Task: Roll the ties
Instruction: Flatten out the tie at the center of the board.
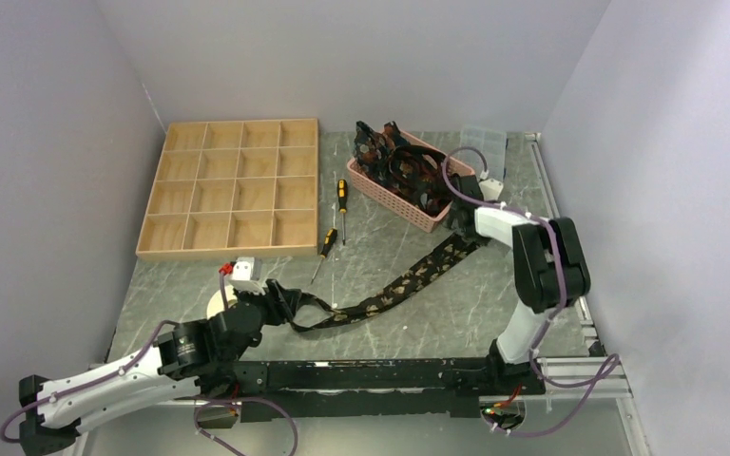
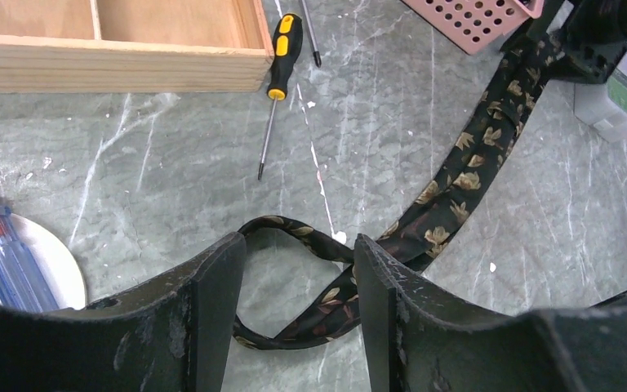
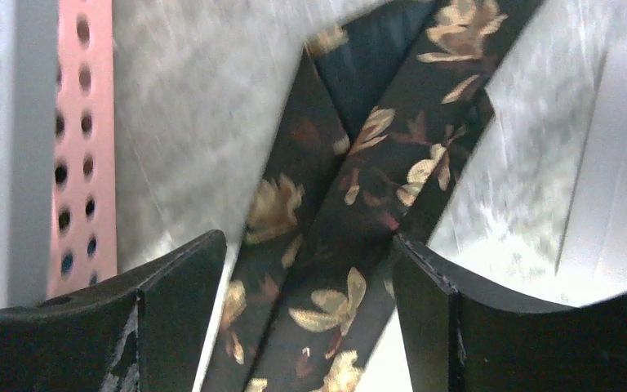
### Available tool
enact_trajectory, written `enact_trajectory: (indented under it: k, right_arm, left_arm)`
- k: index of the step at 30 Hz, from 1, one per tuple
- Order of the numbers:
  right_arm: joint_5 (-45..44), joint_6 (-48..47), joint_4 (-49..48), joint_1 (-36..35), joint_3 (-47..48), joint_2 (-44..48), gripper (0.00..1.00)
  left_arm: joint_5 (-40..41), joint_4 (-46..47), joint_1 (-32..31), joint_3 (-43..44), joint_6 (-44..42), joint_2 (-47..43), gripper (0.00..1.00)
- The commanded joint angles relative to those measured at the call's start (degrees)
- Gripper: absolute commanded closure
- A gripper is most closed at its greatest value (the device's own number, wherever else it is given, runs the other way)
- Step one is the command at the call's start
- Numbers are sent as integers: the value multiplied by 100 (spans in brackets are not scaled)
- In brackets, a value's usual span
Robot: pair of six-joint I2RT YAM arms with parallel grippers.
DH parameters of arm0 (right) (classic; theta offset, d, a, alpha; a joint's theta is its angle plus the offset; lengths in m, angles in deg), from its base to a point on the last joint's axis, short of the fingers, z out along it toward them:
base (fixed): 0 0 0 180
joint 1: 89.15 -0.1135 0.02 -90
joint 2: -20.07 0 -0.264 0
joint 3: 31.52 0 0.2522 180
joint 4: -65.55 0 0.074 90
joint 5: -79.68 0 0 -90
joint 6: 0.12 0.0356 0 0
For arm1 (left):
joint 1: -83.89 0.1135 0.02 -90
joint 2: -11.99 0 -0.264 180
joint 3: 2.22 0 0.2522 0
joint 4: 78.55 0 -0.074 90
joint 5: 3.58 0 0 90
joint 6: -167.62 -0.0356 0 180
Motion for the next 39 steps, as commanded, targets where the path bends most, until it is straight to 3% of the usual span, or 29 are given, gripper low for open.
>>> enact_trajectory:
  k: [1, 7, 13, 16, 20, 27, 30, 32, 35, 39]
  right_arm:
    - [-177, 254, 737, 182, 777, -776, 26]
    - [222, 321, 1294, 619, 1234, -1264, 52]
    - [475, 419, 1287, 893, 1041, -1169, 87]
    - [675, 521, 1245, 1121, 979, -1143, 94]
    - [776, 606, 1031, 1536, 991, -950, 96]
    - [736, 439, 1170, 1820, 1670, -967, 92]
    - [797, 420, 1015, 1668, 1588, -617, 58]
    - [906, 532, 865, 1555, 1371, -260, 45]
    - [992, 740, 671, 1325, 918, 300, 37]
    - [1165, 946, 216, 859, -17, 1276, 36]
  left_arm:
    - [-94, 139, -21, 52, 115, 151, 43]
    - [-170, 420, -29, 74, -4, 349, 44]
    - [-217, 356, -21, 8, 93, 327, 44]
    - [-222, 382, -22, -22, 76, 280, 44]
    - [-98, 330, -27, 31, -40, 248, 45]
    - [120, 728, -24, 141, -1197, 427, 43]
    - [229, 842, -27, 216, -1504, 708, 41]
    - [308, 969, -25, 268, -1647, 982, 37]
    - [333, 980, -25, 512, -1660, 1560, 30]
    - [192, 806, 5, 970, -1629, 2482, 21]
